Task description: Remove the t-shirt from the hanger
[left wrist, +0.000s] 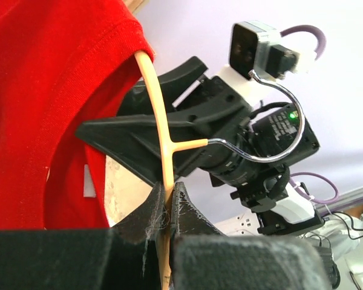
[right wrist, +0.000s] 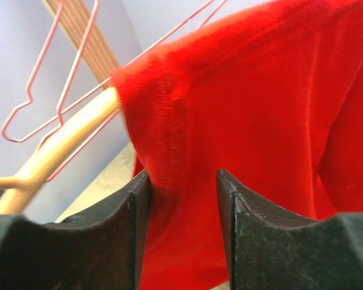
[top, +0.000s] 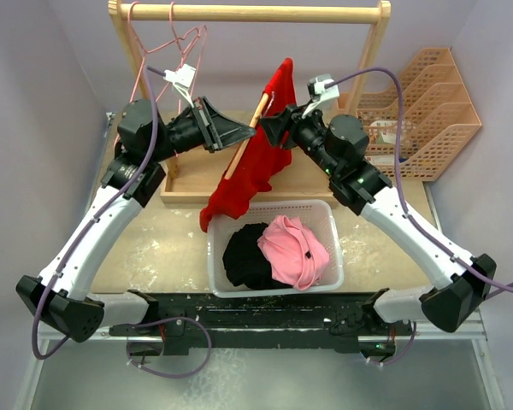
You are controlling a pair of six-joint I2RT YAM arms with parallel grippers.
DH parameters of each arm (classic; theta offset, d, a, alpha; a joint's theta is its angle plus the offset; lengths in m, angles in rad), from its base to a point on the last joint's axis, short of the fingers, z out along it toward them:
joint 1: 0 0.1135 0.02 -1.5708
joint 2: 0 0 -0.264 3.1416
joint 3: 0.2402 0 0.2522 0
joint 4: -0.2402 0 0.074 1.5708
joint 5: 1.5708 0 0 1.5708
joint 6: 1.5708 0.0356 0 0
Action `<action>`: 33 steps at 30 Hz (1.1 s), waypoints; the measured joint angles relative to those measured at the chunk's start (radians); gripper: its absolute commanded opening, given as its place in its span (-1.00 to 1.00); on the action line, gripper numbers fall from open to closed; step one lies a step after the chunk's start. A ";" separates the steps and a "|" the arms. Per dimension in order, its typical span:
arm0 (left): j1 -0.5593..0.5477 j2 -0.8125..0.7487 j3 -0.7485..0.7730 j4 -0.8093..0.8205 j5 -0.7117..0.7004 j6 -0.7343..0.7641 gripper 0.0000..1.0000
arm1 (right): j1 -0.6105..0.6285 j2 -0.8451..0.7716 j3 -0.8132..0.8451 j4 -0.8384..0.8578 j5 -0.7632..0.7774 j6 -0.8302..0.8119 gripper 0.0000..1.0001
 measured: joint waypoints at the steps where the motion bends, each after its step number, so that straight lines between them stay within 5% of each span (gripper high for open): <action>1: 0.000 -0.006 0.000 0.000 0.000 0.002 -1.00 | 0.000 0.008 0.003 0.000 0.007 -0.002 -0.16; 6: 0.000 -0.033 -0.019 -0.001 0.000 0.007 -1.00 | 0.004 0.028 0.018 -0.001 0.045 -0.010 -1.00; 21: 0.000 -0.045 -0.027 -0.126 -0.006 0.174 -1.00 | 0.010 -0.015 0.167 -0.087 0.287 -0.166 -1.00; 33: 0.000 -0.120 -0.027 -0.234 0.102 0.324 -1.00 | -0.039 0.190 0.441 -0.203 0.409 -0.271 -1.00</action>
